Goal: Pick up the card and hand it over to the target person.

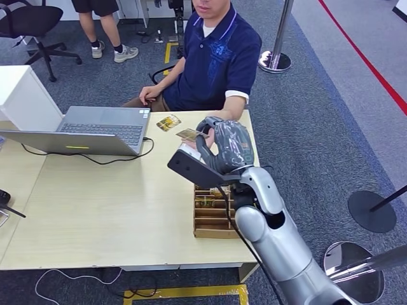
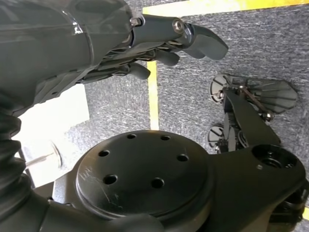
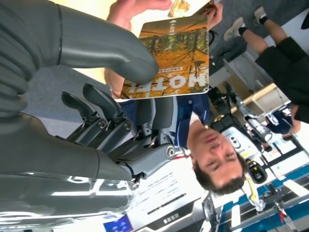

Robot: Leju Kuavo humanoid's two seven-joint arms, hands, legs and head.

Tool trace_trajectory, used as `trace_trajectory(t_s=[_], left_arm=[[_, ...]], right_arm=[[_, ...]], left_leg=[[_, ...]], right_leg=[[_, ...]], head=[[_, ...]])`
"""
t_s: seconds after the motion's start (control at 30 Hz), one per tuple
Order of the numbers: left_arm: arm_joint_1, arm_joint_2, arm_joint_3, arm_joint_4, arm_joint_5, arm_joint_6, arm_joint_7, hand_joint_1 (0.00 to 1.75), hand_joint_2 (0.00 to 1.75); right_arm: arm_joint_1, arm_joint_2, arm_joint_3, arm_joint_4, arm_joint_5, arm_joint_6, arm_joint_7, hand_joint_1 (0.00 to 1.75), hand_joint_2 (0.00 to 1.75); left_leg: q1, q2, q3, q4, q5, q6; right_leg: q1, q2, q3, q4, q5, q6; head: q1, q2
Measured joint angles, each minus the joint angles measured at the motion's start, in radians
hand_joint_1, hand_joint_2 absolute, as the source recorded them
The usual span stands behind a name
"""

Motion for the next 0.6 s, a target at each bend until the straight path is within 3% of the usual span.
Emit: trace_trajectory(t_s=[0.47,0.57,0.6], left_arm=[[-0.003,0.004,-0.022,-0.002,-0.018,-0.020,-0.007,0.00,1.75],[-0.003,0.003,-0.032,0.000,-0.028,-0.013,-0.009,0.00,1.75],[-0.003,0.004,-0.030,0.001,-0.027,-0.010,-0.012,0.00,1.75]], right_arm=[[-0.001,0.010,-0.024,0.035,0.015,-0.020,-0.004,1.66,1.75],[-0.003,0.011,-0.023,0.038,0.016,-0.020,-0.005,1.45,1.75],[-0.003,0.011,-0.023,0.039,0.017,-0.019,-0.005,1.17,1.75]], left_leg=[[0.000,-0.001,-0.001,0.001,0.000,0.000],[0.000,-0.001,-0.001,0.001,0.000,0.000],[0.000,-0.002,-0.001,0.001,0.000,0.000]], right_leg=[[0.000,-0.001,-0.001,0.001,0.000,0.000],[0.000,-0.002,-0.001,0.001,0.000,0.000],[0.000,-0.002,-0.001,0.001,-0.001,0.000]], head=[[0.000,0.000],[0.000,0.000],[0.000,0.000]])
